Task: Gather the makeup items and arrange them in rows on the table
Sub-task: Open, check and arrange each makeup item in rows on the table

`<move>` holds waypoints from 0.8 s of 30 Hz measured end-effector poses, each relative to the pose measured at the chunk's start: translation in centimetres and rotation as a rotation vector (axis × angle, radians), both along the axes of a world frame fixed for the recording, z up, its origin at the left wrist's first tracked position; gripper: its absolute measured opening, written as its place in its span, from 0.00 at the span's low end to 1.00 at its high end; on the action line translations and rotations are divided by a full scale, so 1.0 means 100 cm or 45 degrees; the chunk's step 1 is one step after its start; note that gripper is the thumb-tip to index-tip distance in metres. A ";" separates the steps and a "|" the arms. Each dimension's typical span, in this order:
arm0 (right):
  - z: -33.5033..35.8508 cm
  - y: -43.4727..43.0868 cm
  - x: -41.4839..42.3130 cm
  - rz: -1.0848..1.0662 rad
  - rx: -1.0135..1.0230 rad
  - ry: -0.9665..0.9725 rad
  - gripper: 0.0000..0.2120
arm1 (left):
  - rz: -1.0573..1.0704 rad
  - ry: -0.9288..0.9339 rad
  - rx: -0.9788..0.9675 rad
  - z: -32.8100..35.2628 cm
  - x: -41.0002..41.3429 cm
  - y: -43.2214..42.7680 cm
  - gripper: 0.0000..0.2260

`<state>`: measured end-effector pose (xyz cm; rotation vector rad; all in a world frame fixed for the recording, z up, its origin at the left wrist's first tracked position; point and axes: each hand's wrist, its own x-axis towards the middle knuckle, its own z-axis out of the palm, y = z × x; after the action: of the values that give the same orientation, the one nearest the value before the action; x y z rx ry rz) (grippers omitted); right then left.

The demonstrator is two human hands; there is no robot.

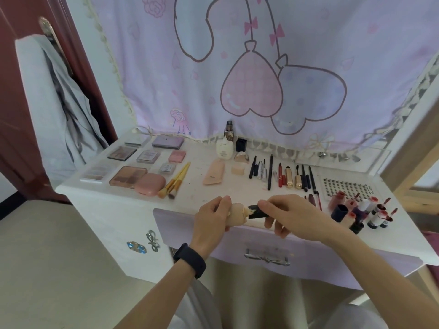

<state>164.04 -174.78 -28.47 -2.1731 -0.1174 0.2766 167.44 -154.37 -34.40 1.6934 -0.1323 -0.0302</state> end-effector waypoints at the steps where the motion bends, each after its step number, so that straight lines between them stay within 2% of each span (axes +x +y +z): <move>1: 0.000 -0.001 0.000 0.020 0.005 -0.021 0.11 | -0.009 0.012 -0.002 0.000 0.001 0.002 0.18; 3: 0.001 -0.003 -0.001 0.050 0.009 -0.089 0.05 | -0.012 0.060 -0.012 -0.001 0.005 0.006 0.18; 10: 0.009 0.002 0.003 0.047 -0.130 -0.435 0.16 | 0.056 0.402 -0.135 -0.001 0.016 0.022 0.15; 17: 0.013 0.006 0.006 -0.034 -0.121 -0.456 0.15 | 0.019 0.523 -0.320 0.005 0.022 0.036 0.16; 24: 0.010 0.007 0.007 -0.126 -0.070 -0.413 0.13 | -0.089 0.491 -0.499 0.009 0.026 0.049 0.18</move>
<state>164.76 -174.07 -27.46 -2.2560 -0.1853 -0.1324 170.00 -149.50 -33.45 1.2647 0.0882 -0.3587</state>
